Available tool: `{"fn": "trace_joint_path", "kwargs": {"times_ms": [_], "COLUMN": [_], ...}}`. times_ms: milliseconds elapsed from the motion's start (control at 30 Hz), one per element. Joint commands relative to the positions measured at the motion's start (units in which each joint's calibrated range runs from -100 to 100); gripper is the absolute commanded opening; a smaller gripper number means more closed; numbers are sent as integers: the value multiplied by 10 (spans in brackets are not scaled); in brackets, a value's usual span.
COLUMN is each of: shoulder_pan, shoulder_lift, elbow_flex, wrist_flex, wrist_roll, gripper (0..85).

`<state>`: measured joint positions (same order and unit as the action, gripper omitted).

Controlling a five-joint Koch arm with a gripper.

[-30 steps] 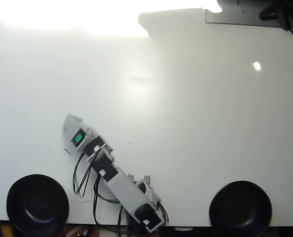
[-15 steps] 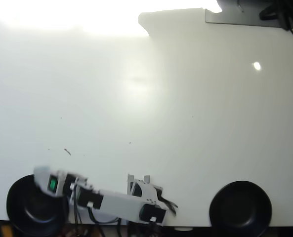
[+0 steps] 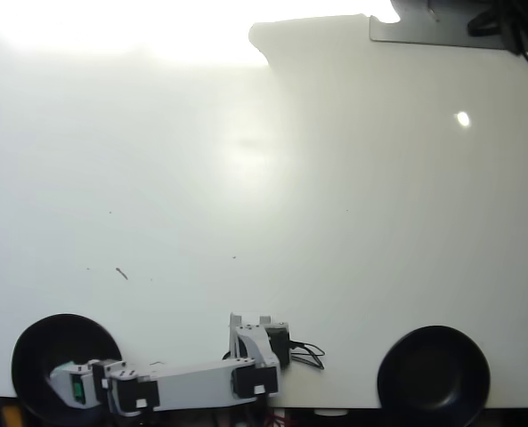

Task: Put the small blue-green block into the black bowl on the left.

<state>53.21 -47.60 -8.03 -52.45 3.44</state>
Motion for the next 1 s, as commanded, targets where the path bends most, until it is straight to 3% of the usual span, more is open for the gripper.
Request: {"fn": "trace_joint_path", "kwargs": {"times_ms": [0,367,400,433,500,567,733,967], "shoulder_pan": [2,7,9,9,9,8,-10,-84], "shoulder_lift": [12,54,57,58,56,46,18,-41], "elbow_flex": [15,34,34,35,38,43,63,70], "wrist_flex": [-11,-22,-18,-18,-18,-19,-20,-28], "wrist_roll": [2,-9,-12,-15,-16,-17,-17,-15], "gripper": [34,38,248,349,447,493,505,484]}}
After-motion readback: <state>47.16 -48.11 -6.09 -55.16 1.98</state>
